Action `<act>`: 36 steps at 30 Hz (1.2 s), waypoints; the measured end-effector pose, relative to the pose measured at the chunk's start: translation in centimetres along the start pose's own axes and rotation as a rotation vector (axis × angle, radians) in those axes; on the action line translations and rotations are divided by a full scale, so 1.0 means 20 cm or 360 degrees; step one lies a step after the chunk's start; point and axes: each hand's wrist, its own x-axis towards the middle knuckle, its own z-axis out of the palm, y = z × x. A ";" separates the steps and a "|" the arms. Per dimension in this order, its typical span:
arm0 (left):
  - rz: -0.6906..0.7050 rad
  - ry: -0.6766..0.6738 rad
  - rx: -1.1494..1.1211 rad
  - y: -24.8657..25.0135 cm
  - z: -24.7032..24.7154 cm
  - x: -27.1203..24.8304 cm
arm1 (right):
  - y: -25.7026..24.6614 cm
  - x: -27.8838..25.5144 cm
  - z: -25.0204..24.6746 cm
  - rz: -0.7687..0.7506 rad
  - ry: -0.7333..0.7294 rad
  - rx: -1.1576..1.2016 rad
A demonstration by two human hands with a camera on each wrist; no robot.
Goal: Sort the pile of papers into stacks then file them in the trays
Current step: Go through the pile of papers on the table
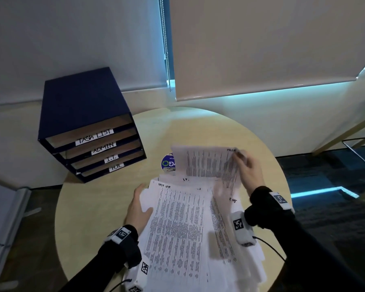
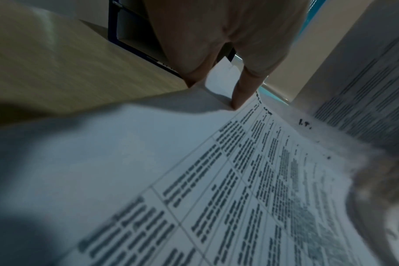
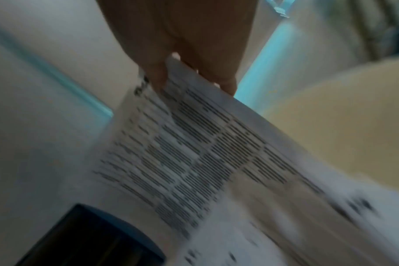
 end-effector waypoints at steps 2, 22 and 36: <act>0.0034 0.0082 0.0030 0.00 0.00 0.01 | -0.13 0.03 -0.01 -0.0182 0.0123 0.0140; -0.0471 -0.0473 -0.0437 0.02 0.00 0.09 | 0.35 -0.24 0.18 0.0826 -0.0213 -0.0042; -0.0398 -0.0043 -0.0625 -0.11 0.03 0.09 | 0.50 -0.36 0.22 0.0691 0.0080 -0.0702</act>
